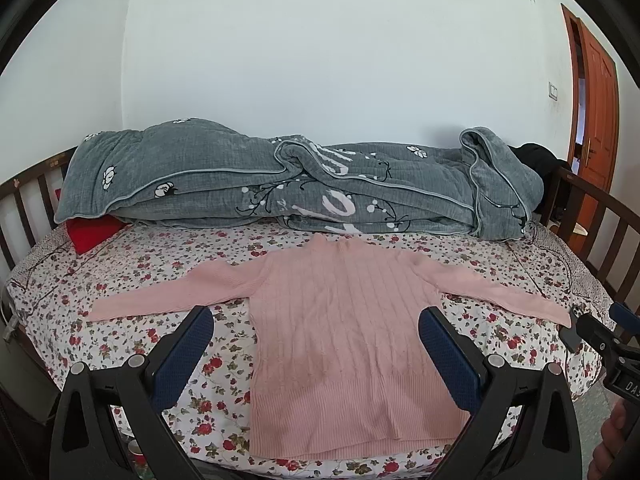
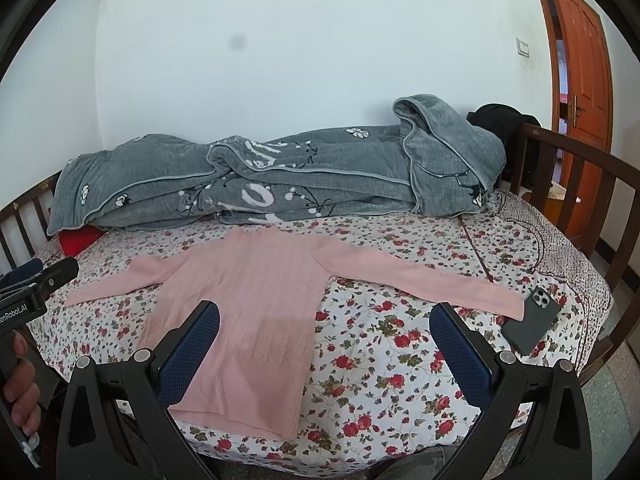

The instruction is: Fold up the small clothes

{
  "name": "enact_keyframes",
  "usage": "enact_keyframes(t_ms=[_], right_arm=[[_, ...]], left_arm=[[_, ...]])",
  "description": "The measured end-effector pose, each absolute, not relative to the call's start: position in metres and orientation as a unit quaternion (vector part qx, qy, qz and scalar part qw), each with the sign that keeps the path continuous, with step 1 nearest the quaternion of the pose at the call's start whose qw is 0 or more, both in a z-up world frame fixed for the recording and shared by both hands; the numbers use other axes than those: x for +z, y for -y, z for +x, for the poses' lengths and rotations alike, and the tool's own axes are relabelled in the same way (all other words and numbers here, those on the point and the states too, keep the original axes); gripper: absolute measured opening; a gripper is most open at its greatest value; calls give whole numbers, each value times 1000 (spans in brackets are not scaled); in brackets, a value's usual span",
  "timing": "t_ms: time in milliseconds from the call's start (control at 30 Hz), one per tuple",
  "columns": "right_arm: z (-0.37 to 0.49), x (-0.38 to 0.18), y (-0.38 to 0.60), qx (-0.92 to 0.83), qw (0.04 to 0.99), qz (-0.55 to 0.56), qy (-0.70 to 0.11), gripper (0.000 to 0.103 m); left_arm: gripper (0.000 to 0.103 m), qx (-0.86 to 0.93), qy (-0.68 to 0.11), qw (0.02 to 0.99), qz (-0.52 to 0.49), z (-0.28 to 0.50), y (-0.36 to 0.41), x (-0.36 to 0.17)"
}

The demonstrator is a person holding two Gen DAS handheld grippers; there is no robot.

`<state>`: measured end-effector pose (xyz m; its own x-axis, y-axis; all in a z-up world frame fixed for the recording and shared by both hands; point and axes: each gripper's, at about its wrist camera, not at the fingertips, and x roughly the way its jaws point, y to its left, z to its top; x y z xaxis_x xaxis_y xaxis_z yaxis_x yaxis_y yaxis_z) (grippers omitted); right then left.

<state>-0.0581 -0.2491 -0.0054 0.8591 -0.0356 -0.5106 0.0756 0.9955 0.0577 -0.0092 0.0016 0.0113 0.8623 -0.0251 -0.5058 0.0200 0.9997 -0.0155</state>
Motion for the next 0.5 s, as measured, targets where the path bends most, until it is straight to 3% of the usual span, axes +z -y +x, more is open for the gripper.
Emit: enact_keyframes(t_ms=[500], right_arm=[[-61, -2, 241, -33, 966, 30, -256, 103]], left_arm=[[103, -24, -270, 962, -15, -3, -14, -2]])
